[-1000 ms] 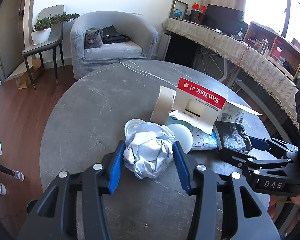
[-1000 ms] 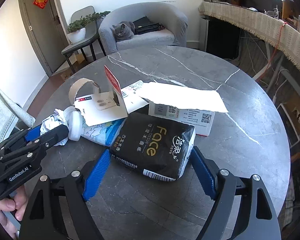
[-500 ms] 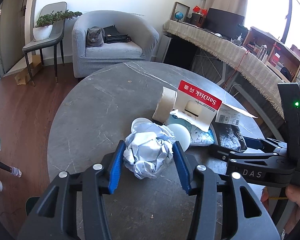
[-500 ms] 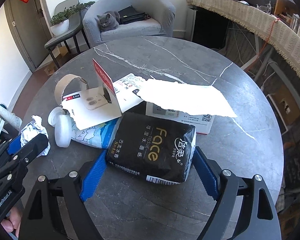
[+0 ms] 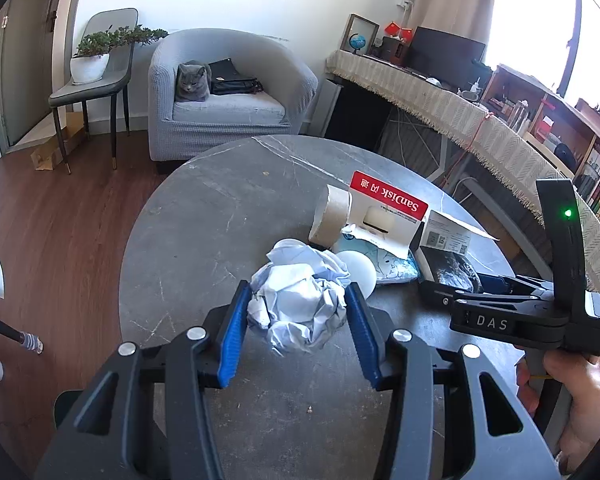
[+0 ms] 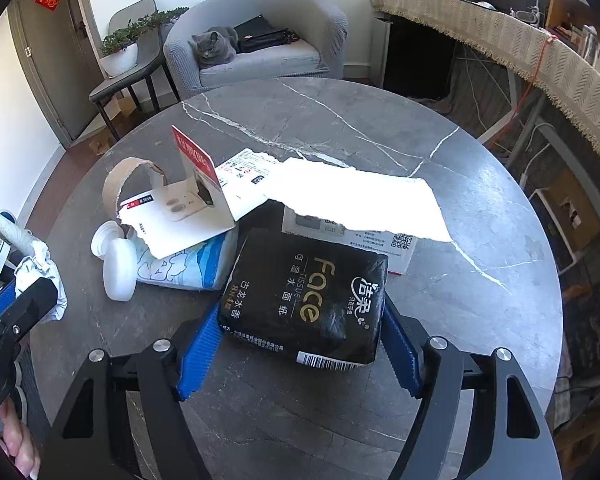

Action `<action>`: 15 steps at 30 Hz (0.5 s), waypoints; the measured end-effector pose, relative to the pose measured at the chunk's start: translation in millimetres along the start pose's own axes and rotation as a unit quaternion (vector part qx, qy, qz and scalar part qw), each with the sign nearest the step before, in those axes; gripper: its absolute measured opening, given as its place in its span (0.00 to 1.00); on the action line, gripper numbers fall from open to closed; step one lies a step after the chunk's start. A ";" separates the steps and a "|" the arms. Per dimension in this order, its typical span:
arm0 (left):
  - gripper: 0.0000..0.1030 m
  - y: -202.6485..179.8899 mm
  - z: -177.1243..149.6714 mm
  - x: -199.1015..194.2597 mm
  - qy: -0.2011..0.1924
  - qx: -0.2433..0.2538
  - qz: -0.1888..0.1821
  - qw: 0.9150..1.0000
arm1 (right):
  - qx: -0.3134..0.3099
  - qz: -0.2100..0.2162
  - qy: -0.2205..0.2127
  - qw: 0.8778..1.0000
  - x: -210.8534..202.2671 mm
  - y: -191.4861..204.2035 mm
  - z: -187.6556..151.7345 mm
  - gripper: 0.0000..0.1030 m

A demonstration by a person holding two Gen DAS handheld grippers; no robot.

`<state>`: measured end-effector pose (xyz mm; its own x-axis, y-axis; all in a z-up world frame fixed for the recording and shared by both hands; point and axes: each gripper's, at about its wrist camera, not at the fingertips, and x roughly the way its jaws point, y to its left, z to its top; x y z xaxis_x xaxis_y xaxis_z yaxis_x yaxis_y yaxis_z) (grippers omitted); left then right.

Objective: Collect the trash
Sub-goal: 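Grasp the foil ball with the left gripper while the right gripper grasps the black Face tissue pack, then carry the foil ball with the left gripper over the bin and release it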

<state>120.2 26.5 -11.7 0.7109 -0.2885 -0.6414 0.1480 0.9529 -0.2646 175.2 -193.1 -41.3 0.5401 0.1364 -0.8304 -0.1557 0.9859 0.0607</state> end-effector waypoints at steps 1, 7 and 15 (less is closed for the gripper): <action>0.49 -0.4 -1.2 -2.1 -0.001 -0.001 -0.001 1.000 | -0.004 0.001 -0.001 1.000 -1.4 0.8 -1.8 0.73; 0.49 -3.3 -11.6 -17.0 -0.005 -0.004 0.003 1.000 | -0.016 0.013 -0.022 1.000 -19.1 7.8 -12.8 0.72; 0.49 -3.3 -27.6 -39.1 -0.010 -0.011 0.016 1.000 | -0.033 0.058 -0.039 0.997 -39.2 22.7 -30.5 0.72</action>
<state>72.9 32.0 -5.6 0.7289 -0.2554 -0.6352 0.1098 0.9594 -0.2598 125.3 -179.0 -24.2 0.5780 0.2585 -0.7740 -0.2732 0.9551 0.1149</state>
